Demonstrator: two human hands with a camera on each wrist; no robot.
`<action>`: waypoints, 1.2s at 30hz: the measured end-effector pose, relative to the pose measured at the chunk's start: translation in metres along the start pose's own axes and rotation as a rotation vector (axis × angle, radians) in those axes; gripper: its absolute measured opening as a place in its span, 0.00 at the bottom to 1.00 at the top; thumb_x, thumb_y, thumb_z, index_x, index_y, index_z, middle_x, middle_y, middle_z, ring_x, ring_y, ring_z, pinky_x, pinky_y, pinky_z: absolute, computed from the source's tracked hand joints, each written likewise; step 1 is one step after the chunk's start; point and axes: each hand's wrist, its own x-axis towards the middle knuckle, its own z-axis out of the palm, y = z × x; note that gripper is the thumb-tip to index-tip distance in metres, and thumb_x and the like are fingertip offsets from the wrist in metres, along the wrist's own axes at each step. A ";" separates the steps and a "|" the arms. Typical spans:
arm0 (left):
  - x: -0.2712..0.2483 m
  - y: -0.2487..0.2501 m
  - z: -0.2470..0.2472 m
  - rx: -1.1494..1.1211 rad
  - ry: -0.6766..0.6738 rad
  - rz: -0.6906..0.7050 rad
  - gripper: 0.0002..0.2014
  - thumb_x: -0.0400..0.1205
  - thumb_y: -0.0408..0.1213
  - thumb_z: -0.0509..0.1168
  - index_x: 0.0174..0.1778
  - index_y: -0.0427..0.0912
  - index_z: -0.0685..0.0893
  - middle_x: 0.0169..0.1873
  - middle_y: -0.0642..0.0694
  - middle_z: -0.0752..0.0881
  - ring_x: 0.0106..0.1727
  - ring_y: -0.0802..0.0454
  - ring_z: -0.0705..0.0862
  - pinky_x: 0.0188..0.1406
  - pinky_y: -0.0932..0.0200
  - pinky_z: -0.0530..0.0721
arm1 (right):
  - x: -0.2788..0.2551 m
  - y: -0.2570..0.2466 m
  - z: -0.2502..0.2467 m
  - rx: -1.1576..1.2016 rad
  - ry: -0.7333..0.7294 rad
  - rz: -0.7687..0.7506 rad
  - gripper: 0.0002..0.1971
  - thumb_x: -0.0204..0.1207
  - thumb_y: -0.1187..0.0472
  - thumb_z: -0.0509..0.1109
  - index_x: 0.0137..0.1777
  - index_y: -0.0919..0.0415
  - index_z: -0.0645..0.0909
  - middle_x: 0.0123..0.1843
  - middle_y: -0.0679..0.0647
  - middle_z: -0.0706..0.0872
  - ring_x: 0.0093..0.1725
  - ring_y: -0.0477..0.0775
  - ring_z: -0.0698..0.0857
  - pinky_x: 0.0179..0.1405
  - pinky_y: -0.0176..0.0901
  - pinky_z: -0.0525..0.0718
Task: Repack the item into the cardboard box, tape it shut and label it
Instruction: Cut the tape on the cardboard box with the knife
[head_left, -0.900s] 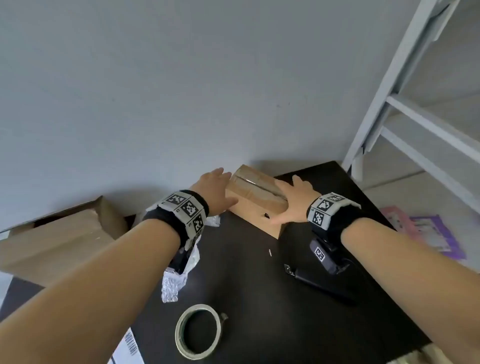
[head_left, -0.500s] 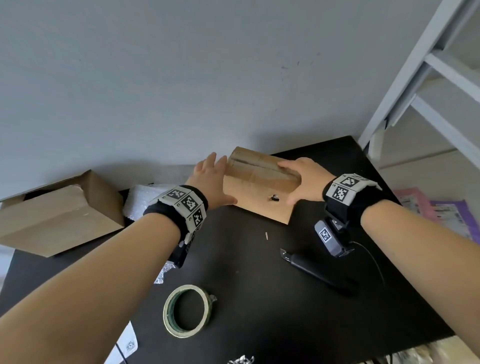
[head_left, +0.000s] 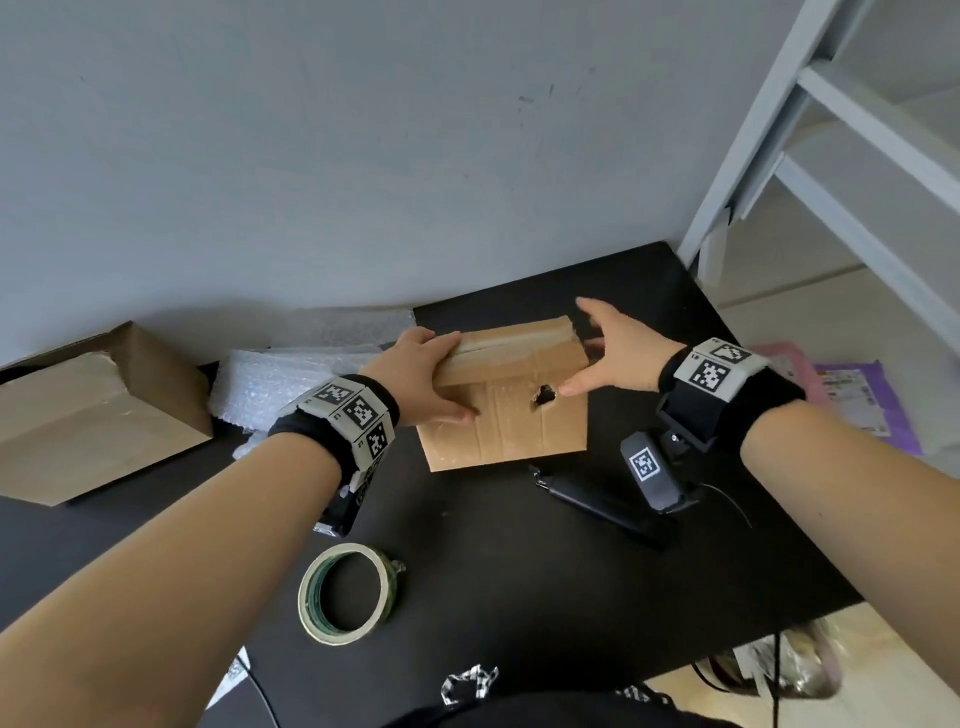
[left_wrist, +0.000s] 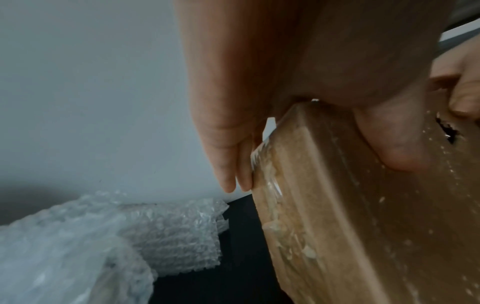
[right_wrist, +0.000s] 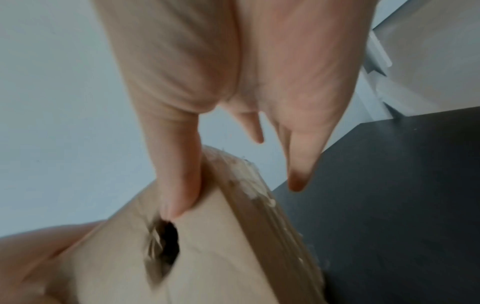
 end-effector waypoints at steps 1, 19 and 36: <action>-0.001 0.001 0.000 0.002 0.008 -0.004 0.53 0.65 0.58 0.77 0.82 0.53 0.56 0.78 0.46 0.59 0.75 0.46 0.68 0.74 0.48 0.70 | -0.004 0.005 0.004 -0.018 0.071 0.037 0.55 0.60 0.53 0.83 0.82 0.58 0.52 0.80 0.58 0.64 0.75 0.58 0.70 0.72 0.53 0.72; -0.007 0.006 0.005 0.087 0.027 -0.024 0.50 0.69 0.59 0.73 0.83 0.53 0.53 0.79 0.45 0.58 0.73 0.44 0.72 0.69 0.49 0.73 | -0.044 0.053 0.088 -0.504 -0.162 0.081 0.22 0.68 0.53 0.75 0.58 0.60 0.75 0.55 0.54 0.80 0.51 0.56 0.82 0.49 0.47 0.82; -0.012 0.009 0.022 0.087 0.069 -0.056 0.52 0.68 0.59 0.74 0.82 0.54 0.50 0.82 0.45 0.51 0.77 0.42 0.67 0.72 0.44 0.72 | -0.054 0.027 0.014 0.020 -0.024 -0.141 0.07 0.76 0.65 0.65 0.50 0.64 0.83 0.38 0.54 0.82 0.40 0.51 0.81 0.45 0.46 0.81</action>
